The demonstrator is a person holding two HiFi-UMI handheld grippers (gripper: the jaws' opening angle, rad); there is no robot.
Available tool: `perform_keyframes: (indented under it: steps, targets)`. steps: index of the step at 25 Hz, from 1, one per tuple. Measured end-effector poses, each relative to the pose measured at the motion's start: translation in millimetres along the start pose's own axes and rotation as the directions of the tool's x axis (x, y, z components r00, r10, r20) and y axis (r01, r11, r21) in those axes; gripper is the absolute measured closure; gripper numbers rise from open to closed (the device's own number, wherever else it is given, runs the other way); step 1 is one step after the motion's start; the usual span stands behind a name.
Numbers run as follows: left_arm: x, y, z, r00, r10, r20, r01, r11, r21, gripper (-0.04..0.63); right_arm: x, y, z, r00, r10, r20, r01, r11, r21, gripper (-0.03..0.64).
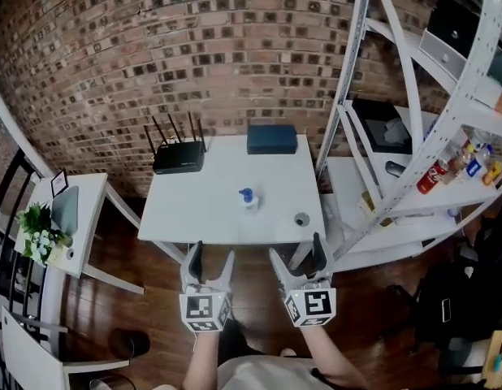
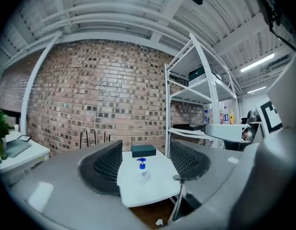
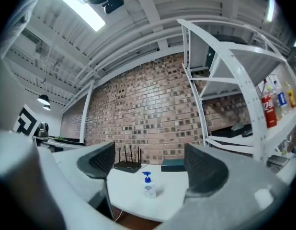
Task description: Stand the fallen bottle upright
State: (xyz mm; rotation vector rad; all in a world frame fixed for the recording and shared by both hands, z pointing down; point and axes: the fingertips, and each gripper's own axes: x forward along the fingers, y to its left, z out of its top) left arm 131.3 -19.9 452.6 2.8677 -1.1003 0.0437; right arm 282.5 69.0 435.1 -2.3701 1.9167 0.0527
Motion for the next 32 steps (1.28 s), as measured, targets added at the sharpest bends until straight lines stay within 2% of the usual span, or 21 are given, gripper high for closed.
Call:
perform_keyframes:
  steps: [3,6,9,13,19,23,32]
  targets:
    - [-37.0,-54.4,-5.1,0.999,0.042,-0.005,-0.041,0.999,0.011,0.268,-57.7,-23.0,-4.8,0.998,0.018,-0.063,-0.017,1.000,0.014,0.183]
    - [-65.2,-94.0,-4.0,0.999,0.047,-0.001,-0.046,0.999,0.023,0.267,-95.2,-42.9,-8.6,0.995,0.024,-0.098,-0.024,1.000,0.007,0.183]
    - [-89.2,-116.2,11.0,0.999,0.043,0.003,-0.043,0.999,0.025,0.268,-117.9,-52.0,5.3,0.994,0.018,-0.105,-0.018,1.000,-0.001,0.186]
    - [-103.3,-127.8,41.6,0.999,0.038,0.027,-0.039,0.999,0.033,0.260,-123.7,-47.6,44.8,0.996,0.022,-0.088,-0.025,0.999,-0.036,0.187]
    - [-115.8,-120.0,63.3,0.996,0.047,0.072,-0.051,0.997,0.053,0.235,-115.9,-34.1,83.6,0.999,0.016,-0.029,-0.019,0.995,-0.097,0.193]
    - [-128.0,-96.7,60.2,0.993,0.081,0.084,-0.085,0.995,0.049,0.235,-116.4,-5.0,78.7,0.998,0.063,-0.024,-0.066,0.987,-0.143,0.193]
    - [-158.9,-66.8,67.0,0.996,0.053,0.068,-0.056,0.997,0.045,0.235,-123.2,45.8,87.6,0.998,0.054,-0.035,-0.058,0.986,-0.156,0.193]
